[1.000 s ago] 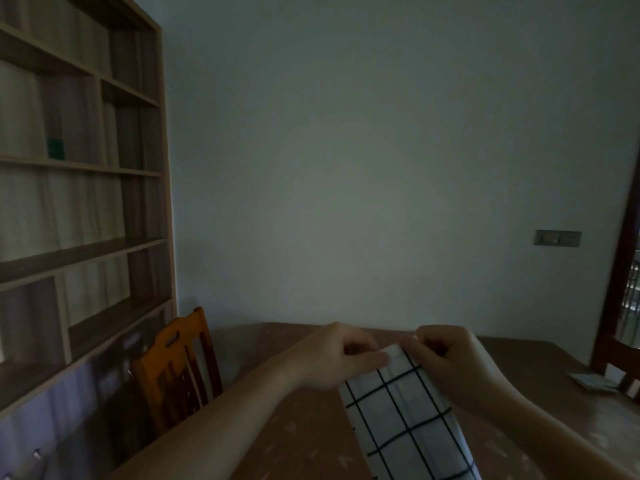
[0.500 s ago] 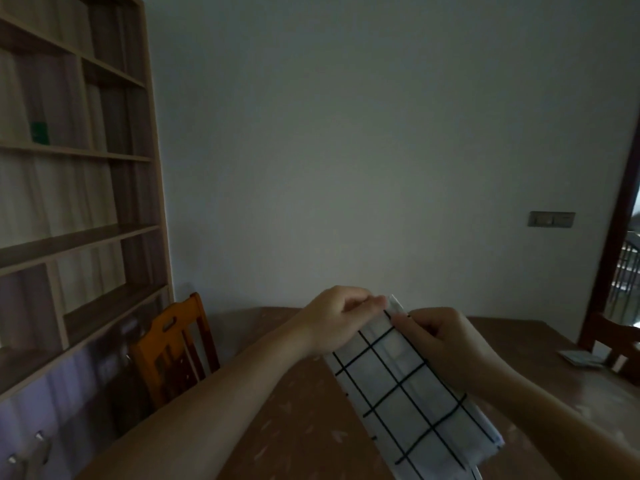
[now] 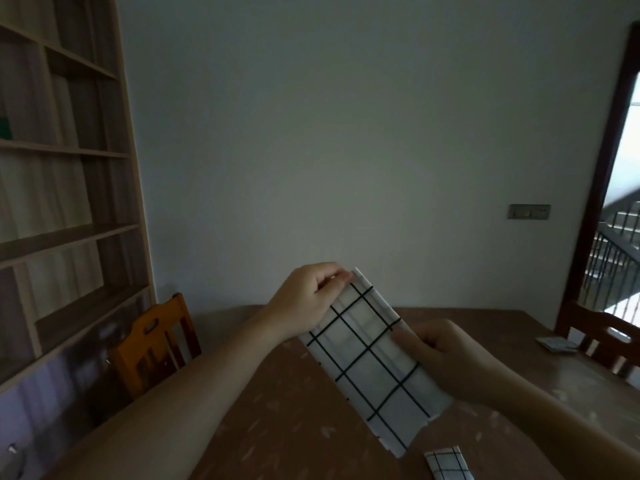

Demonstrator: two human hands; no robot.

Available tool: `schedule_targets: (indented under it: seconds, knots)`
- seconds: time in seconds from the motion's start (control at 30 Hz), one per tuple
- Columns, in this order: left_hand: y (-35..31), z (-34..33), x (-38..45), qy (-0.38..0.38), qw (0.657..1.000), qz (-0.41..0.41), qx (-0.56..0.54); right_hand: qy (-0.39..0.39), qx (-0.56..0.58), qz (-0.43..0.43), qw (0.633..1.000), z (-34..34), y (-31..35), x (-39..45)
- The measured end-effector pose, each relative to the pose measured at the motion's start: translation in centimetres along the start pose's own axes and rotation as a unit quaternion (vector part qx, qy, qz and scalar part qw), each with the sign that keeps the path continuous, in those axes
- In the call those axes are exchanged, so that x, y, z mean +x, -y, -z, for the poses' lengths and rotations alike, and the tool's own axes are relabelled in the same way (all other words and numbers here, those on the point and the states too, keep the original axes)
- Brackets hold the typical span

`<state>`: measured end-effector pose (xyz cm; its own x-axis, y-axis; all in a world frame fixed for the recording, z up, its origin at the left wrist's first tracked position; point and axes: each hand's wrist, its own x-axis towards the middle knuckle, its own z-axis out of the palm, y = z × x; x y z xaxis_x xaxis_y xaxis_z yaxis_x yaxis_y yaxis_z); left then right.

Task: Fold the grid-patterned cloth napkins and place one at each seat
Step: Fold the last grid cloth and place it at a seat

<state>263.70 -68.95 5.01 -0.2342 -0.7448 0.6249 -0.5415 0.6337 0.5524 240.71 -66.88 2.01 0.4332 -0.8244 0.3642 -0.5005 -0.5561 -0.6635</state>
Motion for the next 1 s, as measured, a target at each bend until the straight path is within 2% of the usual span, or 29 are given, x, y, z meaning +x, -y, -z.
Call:
schedule_targets:
  seconds: [0.17,0.23,0.37,0.43,0.47,0.5,0.57,0.6,0.63,0.73,0.77,0.83,0.9,1.0]
  knots:
    - [0.2,0.1,0.0,0.017,1.000,-0.007,-0.011,0.064,0.040,-0.058,0.995,0.4,0.8,-0.7]
    - [0.1,0.2,-0.2,0.022,1.000,-0.003,-0.019,0.089,0.031,-0.056,0.994,0.4,1.3,-0.7]
    - [0.0,0.3,-0.4,0.054,0.998,0.015,-0.032,0.044,-0.019,-0.004,0.999,0.0,1.2,0.2]
    - [-0.8,0.5,-0.6,0.031,0.994,0.035,-0.102,0.025,-0.004,0.012,1.000,-0.3,1.6,0.4]
    - [-0.9,0.7,-0.7,0.005,0.981,0.070,-0.182,0.016,0.014,0.018,1.000,-0.3,1.8,0.5]
    - [-1.0,0.8,-1.0,-0.009,0.944,0.136,-0.299,0.001,0.039,0.020,0.999,-0.2,1.9,0.6]
    - [-0.9,0.8,-1.8,0.024,0.819,0.233,-0.523,-0.043,0.104,0.014,0.994,0.0,1.9,0.8]
    - [-0.6,0.5,-2.3,0.054,0.789,0.247,-0.561,-0.064,0.130,0.011,0.989,0.1,1.7,0.9]
    - [-0.7,0.1,-3.0,0.085,0.792,0.265,-0.543,-0.084,0.145,0.008,0.986,0.0,1.7,1.0]
    - [-1.4,-1.1,-4.5,0.139,0.885,0.236,-0.376,-0.141,0.131,0.003,0.981,-0.3,1.4,1.2]
    - [-1.7,-1.5,-4.6,0.144,0.904,0.220,-0.338,-0.149,0.123,0.000,0.981,-0.4,1.4,1.1]
    - [-1.4,-1.8,-4.7,0.128,0.917,0.223,-0.305,-0.114,0.129,-0.010,0.985,-0.4,0.8,0.8]
    - [-0.7,-1.4,-4.7,0.107,0.928,0.231,-0.273,-0.045,0.157,-0.021,0.986,-0.2,0.3,0.5]
    - [0.1,-0.9,-5.1,0.096,0.925,0.249,-0.271,0.016,0.194,-0.034,0.980,0.2,-0.4,0.3]
